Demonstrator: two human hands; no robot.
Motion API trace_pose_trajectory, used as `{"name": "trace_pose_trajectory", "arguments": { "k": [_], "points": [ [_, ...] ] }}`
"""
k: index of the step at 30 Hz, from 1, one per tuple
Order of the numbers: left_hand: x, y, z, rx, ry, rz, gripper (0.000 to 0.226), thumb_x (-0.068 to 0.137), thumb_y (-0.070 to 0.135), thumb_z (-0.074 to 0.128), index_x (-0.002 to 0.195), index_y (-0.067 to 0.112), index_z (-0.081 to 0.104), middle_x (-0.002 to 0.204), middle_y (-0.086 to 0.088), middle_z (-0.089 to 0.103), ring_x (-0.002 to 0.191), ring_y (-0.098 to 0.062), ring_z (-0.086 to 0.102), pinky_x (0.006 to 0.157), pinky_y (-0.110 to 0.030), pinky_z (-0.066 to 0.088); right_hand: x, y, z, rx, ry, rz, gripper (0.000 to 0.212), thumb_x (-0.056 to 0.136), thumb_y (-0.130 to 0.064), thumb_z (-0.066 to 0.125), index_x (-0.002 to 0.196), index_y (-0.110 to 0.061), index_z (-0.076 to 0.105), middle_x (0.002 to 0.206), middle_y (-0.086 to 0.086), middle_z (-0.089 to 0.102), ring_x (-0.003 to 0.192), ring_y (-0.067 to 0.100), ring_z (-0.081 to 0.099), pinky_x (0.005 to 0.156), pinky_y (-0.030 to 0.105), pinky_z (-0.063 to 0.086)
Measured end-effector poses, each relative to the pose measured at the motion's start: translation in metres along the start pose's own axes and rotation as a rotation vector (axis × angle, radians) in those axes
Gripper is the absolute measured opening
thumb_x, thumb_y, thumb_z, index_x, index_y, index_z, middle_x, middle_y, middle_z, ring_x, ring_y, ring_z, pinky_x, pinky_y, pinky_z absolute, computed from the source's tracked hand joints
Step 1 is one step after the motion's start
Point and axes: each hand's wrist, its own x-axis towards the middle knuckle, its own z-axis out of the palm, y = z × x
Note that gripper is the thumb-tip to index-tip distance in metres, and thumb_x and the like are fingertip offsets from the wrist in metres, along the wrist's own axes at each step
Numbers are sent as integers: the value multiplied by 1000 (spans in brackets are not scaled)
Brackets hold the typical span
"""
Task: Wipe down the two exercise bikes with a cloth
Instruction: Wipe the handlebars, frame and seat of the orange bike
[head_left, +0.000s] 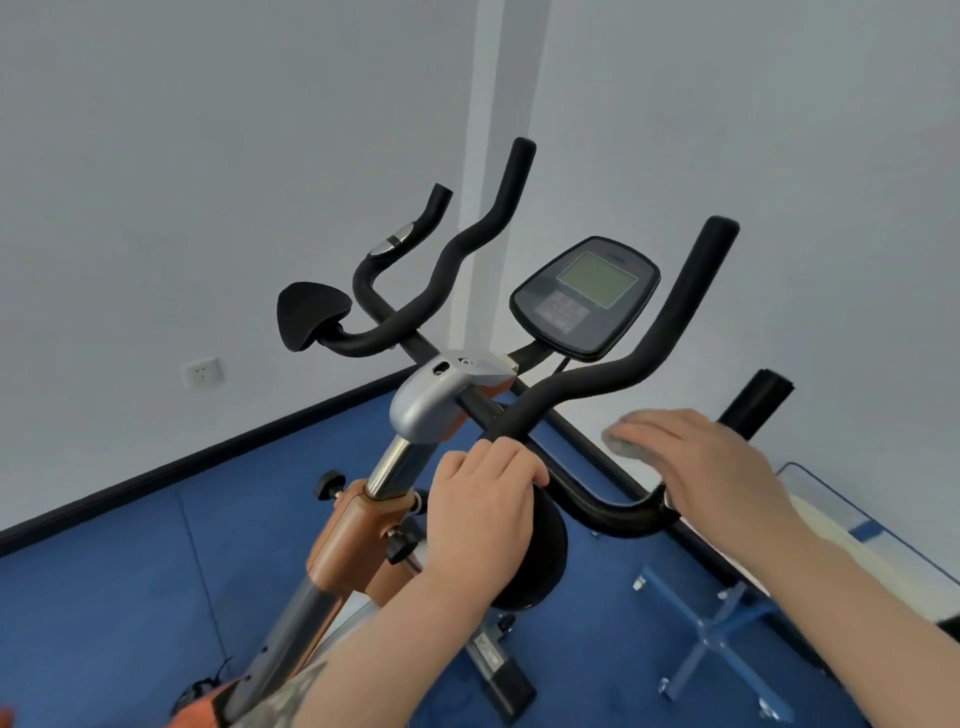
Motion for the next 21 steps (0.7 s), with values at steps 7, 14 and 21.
{"name": "trace_pose_trajectory", "arguments": {
  "k": [7, 14, 21],
  "points": [
    [-4, 1, -3, -12, -28, -17, 30, 79, 8, 42, 77, 26, 66, 80, 11, 62, 69, -14, 57, 69, -28, 33, -29, -32, 21, -40, 170, -75, 41, 83, 0, 70, 120, -17, 67, 116, -5, 66, 102, 20, 61, 86, 37, 49],
    [-6, 2, -1, -30, 15, -39, 28, 75, -2, 61, 78, 25, 66, 82, 12, 64, 71, -14, 58, 73, -28, 32, -54, -19, 23, -146, 353, 89, 43, 80, 3, 70, 119, -15, 68, 117, -1, 65, 99, 27, 55, 77, 42, 46],
    [-4, 22, -3, -82, -47, -235, 34, 81, 1, 60, 74, 34, 63, 82, 19, 62, 79, -9, 56, 78, -26, 23, -34, 14, 4, -70, 485, 248, 21, 95, -13, 58, 113, -11, 69, 115, 3, 65, 104, 28, 53, 86, 40, 45]
  ]
}}
